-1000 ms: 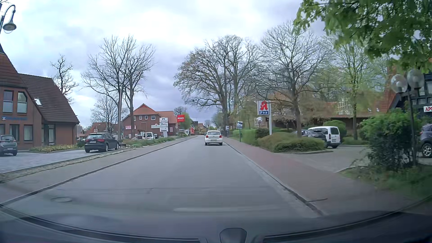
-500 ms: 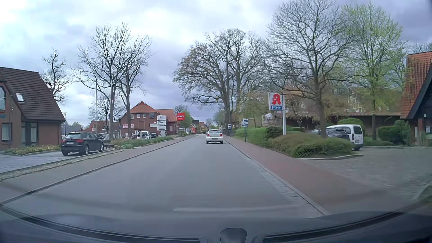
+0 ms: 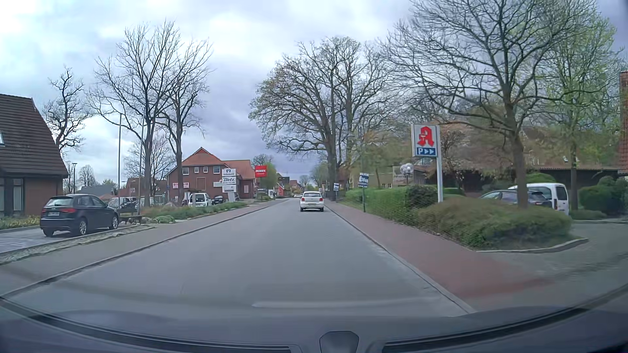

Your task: Follow the waypoints while adhering to traffic rules and regulations

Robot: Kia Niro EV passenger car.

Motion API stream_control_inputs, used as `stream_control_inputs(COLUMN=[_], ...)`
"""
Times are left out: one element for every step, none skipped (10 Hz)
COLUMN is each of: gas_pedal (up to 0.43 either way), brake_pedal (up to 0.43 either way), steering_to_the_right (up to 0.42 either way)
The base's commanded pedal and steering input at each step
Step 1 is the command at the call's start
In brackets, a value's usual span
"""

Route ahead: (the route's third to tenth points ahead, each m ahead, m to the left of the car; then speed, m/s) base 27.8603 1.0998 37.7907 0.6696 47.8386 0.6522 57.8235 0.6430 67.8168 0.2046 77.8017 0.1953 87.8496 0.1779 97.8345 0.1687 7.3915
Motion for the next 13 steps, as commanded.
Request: stream_control_inputs(gas_pedal=[0.087,0.087,0.087,0.087,0.087,0.087,0.087,0.087,0.087,0.087,0.087,0.079,0.079], brake_pedal=[0.0,0.0,0.0,0.0,0.0,0.0,0.0,0.0,0.0,0.0,0.0,0.0,0.0], steering_to_the_right=[-0.002,0.0,0.001,0.002,0.002,0.002,0.002,0.002,0.002,0.002,0.002,0.002,0.002])
